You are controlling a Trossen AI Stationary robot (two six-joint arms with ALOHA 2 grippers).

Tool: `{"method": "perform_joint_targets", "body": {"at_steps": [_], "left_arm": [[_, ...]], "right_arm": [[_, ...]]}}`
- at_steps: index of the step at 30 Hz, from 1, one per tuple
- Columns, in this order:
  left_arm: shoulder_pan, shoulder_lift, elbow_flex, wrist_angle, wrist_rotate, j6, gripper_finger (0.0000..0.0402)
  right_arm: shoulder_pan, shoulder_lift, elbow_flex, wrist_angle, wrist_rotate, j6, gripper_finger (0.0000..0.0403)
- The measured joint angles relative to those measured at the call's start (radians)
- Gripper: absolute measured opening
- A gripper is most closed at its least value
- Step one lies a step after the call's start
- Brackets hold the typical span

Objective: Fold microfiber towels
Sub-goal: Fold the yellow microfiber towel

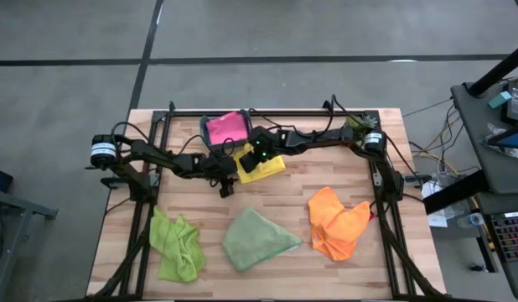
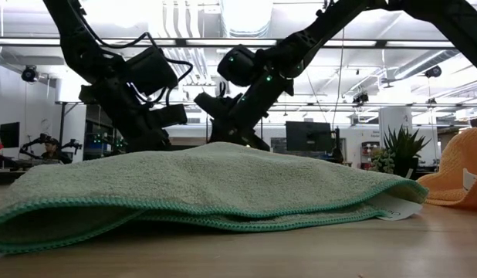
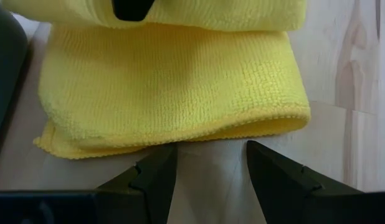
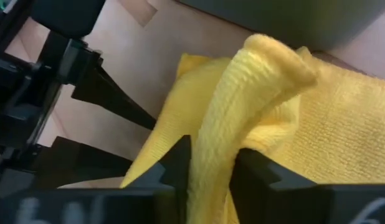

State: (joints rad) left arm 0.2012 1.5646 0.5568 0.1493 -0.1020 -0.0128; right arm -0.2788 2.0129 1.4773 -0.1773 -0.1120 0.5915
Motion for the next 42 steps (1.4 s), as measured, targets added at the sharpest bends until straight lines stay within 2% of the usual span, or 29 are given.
{"method": "perform_joint_targets", "body": {"at_steps": [8,18,25,30,36,42], "left_arm": [[0.0,0.0,0.0,0.0,0.0,0.0,0.018],[0.0,-0.012,0.0,-0.022,0.004,0.001,0.018],[0.0,-0.109,-0.002,-0.172,0.004,0.004,0.018],[0.0,-0.215,-0.002,-0.253,0.006,0.004,0.018],[0.0,-0.297,-0.002,-0.225,0.006,0.027,0.018],[-0.006,-0.305,-0.001,-0.161,0.007,0.026,0.018]], "right_arm": [[0.015,0.0,0.013,0.011,-0.017,-0.021,0.0153],[0.041,0.0,0.055,-0.007,-0.054,-0.114,0.0164],[0.041,-0.039,0.059,-0.015,-0.053,-0.198,0.015],[0.059,-0.079,0.058,-0.089,-0.042,-0.336,0.0128],[0.102,-0.125,0.044,-0.157,-0.035,-0.474,0.0104],[0.127,-0.158,-0.007,-0.253,0.073,-0.555,0.0075]]}}
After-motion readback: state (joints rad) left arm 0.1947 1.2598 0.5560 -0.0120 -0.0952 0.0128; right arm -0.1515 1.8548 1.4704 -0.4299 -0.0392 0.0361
